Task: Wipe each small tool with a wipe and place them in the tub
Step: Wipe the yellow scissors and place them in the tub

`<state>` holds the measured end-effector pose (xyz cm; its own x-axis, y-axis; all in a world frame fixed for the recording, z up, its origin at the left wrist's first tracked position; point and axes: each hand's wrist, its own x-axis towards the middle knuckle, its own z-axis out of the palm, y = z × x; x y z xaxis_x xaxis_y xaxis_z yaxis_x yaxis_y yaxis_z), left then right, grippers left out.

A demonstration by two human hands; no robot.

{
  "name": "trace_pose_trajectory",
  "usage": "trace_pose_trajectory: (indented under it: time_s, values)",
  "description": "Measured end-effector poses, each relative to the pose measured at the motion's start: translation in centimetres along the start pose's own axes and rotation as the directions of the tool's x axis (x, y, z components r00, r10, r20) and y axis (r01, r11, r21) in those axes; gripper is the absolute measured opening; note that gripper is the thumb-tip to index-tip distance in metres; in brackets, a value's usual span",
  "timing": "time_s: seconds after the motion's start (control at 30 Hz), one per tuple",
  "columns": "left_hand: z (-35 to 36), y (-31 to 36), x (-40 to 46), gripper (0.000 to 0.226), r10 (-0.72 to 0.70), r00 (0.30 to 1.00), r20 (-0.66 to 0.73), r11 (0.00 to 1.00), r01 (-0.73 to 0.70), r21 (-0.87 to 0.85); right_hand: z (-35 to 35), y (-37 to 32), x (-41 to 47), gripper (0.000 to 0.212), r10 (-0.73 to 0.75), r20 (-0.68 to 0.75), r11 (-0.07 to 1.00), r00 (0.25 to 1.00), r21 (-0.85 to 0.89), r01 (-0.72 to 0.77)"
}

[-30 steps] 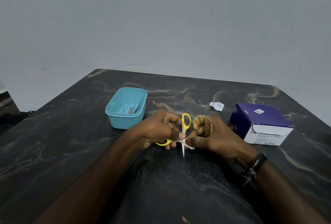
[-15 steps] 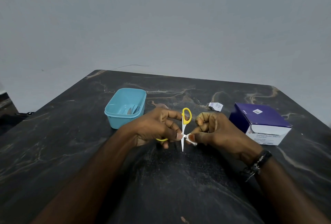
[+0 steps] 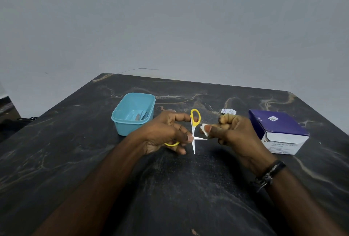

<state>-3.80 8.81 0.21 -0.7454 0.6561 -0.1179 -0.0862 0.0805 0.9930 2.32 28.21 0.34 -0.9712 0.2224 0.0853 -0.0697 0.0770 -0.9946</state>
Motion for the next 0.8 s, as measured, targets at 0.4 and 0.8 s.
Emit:
trace_pose_trajectory:
  time_s: [0.4,0.8]
  values:
    - [0.9,0.1,-0.2,0.044,0.022,1.000,-0.007,0.999,-0.023,-0.048,2.1,1.5,-0.3,0.038,-0.042,-0.093,0.999,0.995,0.011,0.043]
    - [1.4,-0.2,0.1,0.053,0.040,0.998,-0.056,0.998,-0.043,-0.042,2.6,1.1,-0.8,0.036,-0.032,-0.104,0.998,0.994,0.057,0.038]
